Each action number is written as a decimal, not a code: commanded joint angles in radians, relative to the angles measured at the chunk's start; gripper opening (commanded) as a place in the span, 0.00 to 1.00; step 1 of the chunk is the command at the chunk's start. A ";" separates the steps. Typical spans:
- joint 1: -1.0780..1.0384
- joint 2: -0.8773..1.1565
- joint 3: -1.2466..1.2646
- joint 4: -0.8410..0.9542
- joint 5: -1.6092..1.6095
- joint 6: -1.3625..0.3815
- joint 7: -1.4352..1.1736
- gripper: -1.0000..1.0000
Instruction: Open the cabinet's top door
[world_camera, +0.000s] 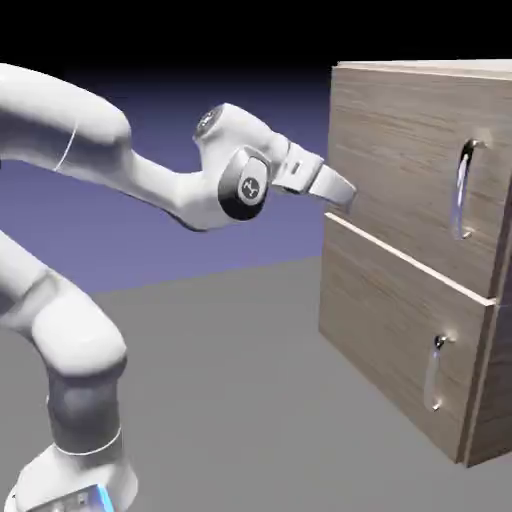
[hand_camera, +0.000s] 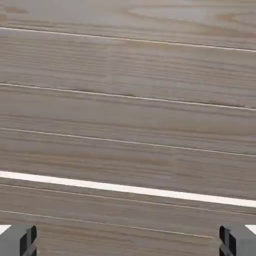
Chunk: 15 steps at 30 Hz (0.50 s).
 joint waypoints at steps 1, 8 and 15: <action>0.017 -0.006 -0.019 0.010 -0.044 -0.001 0.031 0.50; 0.137 -0.049 -0.150 0.082 -0.348 -0.010 0.245 0.50; 0.256 -0.092 -0.281 0.154 -0.652 -0.019 0.460 0.50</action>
